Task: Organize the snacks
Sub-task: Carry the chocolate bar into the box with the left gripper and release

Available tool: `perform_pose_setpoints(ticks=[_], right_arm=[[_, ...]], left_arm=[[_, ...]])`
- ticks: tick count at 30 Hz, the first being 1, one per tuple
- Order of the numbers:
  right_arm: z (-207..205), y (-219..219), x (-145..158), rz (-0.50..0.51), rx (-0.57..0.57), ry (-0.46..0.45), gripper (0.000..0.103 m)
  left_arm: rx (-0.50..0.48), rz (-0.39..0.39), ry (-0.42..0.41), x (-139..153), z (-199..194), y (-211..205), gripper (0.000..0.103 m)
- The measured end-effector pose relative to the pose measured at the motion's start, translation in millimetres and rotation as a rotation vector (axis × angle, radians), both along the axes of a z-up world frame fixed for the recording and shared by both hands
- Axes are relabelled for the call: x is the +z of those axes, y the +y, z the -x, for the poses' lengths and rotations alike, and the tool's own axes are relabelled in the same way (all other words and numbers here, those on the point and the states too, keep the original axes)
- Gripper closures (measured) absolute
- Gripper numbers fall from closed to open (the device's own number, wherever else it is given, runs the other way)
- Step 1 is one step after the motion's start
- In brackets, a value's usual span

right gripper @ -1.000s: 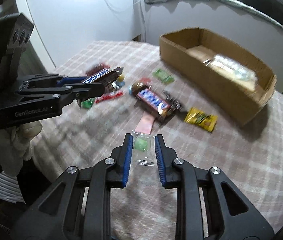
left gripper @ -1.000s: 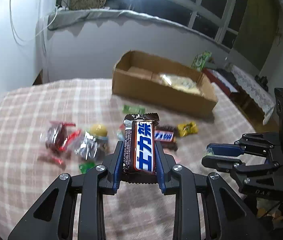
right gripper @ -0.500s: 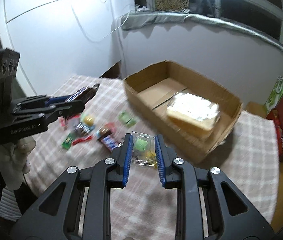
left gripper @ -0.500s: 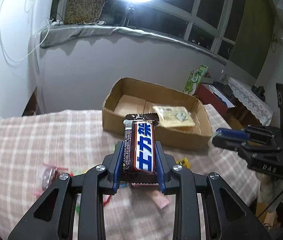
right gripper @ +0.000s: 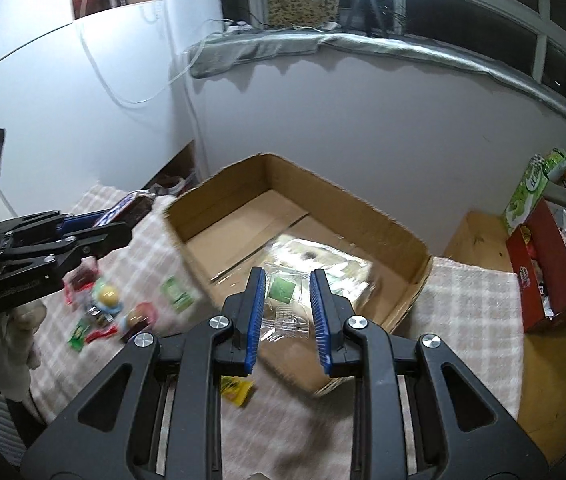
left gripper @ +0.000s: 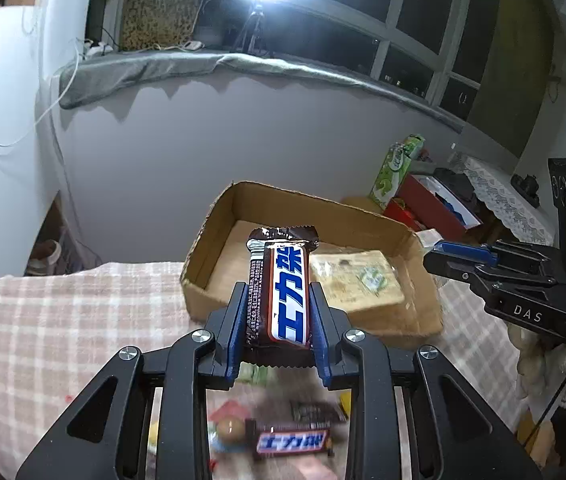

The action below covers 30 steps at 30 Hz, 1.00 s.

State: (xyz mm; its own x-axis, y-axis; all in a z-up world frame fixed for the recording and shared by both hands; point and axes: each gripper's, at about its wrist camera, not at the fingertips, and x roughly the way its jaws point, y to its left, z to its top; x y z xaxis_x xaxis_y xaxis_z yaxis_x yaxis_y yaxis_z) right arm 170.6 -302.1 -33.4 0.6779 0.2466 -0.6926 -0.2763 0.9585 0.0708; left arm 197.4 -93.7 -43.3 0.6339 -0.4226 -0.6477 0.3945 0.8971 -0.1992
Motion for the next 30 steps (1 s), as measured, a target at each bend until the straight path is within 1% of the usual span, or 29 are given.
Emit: perform_pose_setpoints(ticks=[9,17,19,20,21,23,30], right_arm=[[-41,-15,-24,0.005,-0.067,0.054,0.079],[-61,-21,-41,0.028,-0.091,0.091,0.079],[-63,-20,-43,0.034,-0.089,0.097,0.074],[-63,-20,-43,0.04,-0.089,0.095,0.065],[-62,-19,-43,0.045,-0.088,0.089,0.051],[-60,-18,-41,0.05,-0.094,0.075,0.038],[-51,-19,-32,0.039,-0.094,0.058,0.038]], left_arm=[[0.001,-0.031,0.062,-24,-34,-20,0.076],[0.011,-0.04,0.075,-29,-46,-24,0.075],[0.023,-0.038,0.085,-29,-49,-23,0.072],[0.022,-0.032,0.086,-28,-49,-23,0.071],[0.023,-0.03,0.084,-27,-49,-24,0.068],[0.023,-0.034,0.076,-26,-48,-24,0.068],[0.017,-0.028,0.057,-16,-39,-21,0.068]])
